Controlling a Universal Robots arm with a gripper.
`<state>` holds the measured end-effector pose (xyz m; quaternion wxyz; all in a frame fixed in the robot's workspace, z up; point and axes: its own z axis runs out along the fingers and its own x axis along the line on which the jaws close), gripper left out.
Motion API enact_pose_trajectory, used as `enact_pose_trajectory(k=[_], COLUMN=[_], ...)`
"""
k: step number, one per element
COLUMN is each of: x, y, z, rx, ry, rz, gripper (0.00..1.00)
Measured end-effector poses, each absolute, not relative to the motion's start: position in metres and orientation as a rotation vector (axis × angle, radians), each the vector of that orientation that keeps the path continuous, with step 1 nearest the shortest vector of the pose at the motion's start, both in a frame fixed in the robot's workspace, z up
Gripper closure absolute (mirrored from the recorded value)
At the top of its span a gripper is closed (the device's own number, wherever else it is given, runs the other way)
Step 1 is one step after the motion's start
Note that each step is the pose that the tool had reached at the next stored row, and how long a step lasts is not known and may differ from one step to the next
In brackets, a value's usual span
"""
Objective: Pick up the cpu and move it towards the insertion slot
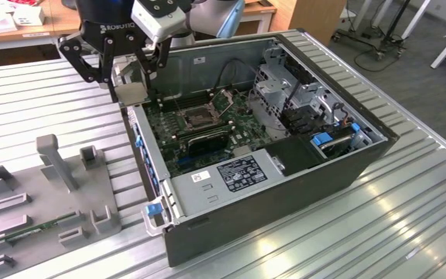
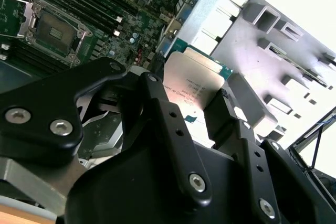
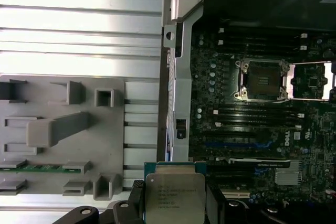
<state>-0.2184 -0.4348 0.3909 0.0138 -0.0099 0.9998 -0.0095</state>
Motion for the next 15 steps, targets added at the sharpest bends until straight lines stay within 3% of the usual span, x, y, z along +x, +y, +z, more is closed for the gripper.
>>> enact_pose_trajectory(k=[15], x=[-0.2134], y=[-0.4348], z=[0.3909], rx=[-0.031], ry=[3.114], rz=[-0.029], gripper=[0.45])
